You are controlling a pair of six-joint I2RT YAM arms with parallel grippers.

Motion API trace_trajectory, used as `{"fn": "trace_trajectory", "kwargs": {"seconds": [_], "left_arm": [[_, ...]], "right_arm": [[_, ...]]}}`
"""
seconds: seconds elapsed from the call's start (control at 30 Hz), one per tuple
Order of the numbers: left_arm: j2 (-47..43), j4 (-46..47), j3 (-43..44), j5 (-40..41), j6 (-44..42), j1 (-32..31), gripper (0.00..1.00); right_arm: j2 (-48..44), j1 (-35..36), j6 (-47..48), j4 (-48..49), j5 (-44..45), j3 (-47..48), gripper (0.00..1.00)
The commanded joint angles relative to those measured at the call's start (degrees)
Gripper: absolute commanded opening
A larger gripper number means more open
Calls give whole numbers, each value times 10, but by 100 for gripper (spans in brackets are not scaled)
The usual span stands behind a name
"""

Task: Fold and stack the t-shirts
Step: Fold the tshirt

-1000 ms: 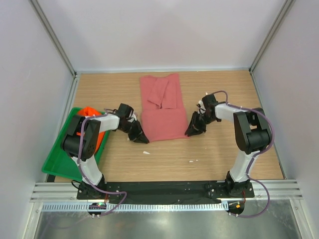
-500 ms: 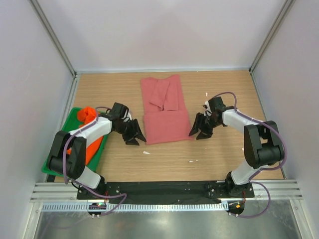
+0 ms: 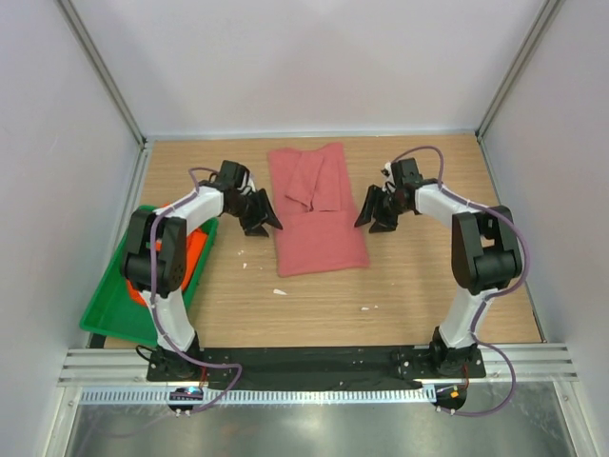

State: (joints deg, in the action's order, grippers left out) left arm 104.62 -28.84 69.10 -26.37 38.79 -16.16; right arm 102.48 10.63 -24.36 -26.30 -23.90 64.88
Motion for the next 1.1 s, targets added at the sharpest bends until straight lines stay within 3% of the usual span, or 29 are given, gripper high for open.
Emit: {"fn": "trace_trajectory", "kwargs": {"seconds": [0.0,0.37,1.07], "left_arm": [[54,9,59,2,-34,25,52],[146,34,138,-23,-24,34,47],[154,70,143,-68,29,33,35]], "right_arm": [[49,-2,26,4,28,89,56],[162,-3,56,-49,57,246,48],[185,3,36,-39,-12,258,42]]}}
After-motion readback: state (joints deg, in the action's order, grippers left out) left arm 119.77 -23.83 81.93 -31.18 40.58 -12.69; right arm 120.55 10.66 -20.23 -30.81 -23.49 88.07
